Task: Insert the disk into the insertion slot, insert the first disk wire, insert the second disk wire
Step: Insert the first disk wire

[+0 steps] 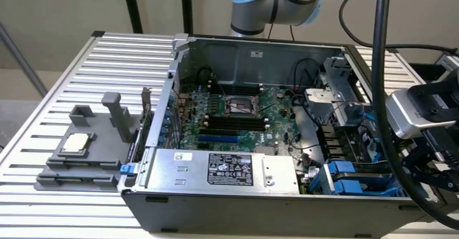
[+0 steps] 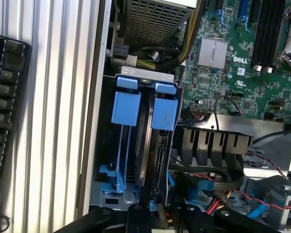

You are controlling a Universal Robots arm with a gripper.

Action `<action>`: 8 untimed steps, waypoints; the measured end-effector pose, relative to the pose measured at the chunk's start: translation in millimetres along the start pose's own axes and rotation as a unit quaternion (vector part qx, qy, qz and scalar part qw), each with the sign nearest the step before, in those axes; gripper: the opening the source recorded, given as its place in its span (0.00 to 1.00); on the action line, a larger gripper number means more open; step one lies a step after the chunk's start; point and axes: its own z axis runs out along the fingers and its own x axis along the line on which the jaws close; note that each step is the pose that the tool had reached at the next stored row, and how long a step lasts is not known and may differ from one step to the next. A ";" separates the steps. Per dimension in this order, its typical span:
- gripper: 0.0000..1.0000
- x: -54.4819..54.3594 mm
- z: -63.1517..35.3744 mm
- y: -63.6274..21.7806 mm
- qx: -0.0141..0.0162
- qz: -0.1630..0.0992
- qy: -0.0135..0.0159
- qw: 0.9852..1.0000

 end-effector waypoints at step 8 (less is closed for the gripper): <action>0.16 0.3 2.0 -0.6 -0.007 -0.011 -0.007 1.000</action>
